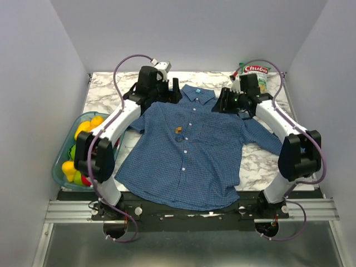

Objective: Pin the brooch onto the clothing
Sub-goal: Flatten out the clothes at the center of the board.

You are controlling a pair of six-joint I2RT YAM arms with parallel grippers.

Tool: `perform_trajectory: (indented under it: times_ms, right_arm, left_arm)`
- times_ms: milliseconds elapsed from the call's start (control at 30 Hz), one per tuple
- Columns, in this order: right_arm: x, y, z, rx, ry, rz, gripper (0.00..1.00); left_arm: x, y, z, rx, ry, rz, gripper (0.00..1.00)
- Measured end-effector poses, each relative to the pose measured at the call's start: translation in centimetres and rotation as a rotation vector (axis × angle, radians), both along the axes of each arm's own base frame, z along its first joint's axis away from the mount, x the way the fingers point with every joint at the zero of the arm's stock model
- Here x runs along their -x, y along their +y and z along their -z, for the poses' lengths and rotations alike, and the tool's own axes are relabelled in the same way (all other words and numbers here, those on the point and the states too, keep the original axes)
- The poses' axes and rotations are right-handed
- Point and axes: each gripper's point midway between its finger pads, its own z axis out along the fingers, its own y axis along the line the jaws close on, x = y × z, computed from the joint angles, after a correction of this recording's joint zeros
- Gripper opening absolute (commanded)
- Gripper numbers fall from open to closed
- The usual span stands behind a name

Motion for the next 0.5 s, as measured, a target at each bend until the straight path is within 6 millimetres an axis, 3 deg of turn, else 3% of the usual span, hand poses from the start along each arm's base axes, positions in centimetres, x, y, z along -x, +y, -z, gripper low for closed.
perform_trajectory:
  times_ms: [67,133,200,267,333,400,500]
  right_arm:
    - [2.5,0.2,1.9,-0.007,0.042,-0.023,0.55]
    - [4.8,-0.2,5.1,-0.001,0.119,-0.026,0.55]
    - [7.0,-0.7,8.1,0.015,0.205,-0.021,0.56]
    - [8.8,-1.1,10.1,0.026,0.267,-0.016,0.56]
    - [9.7,-1.4,11.2,0.031,0.296,-0.012,0.56]
    - [10.0,-1.5,11.6,0.035,0.304,-0.004,0.56]
    - [9.6,-1.7,12.1,0.046,0.300,0.019,0.56]
  left_arm:
    - [2.6,-0.1,-2.0,0.046,-0.040,-0.002,0.97]
    - [4.5,0.3,-1.7,0.085,-0.042,-0.019,0.97]
    - [6.3,0.9,0.7,0.111,0.009,-0.047,0.97]
    - [8.4,1.8,5.4,0.115,0.108,-0.081,0.97]
    - [10.9,2.7,9.9,0.104,0.220,-0.112,0.97]
    - [13.2,3.4,12.8,0.101,0.295,-0.138,0.97]
    - [15.7,4.2,15.2,0.116,0.350,-0.170,0.97]
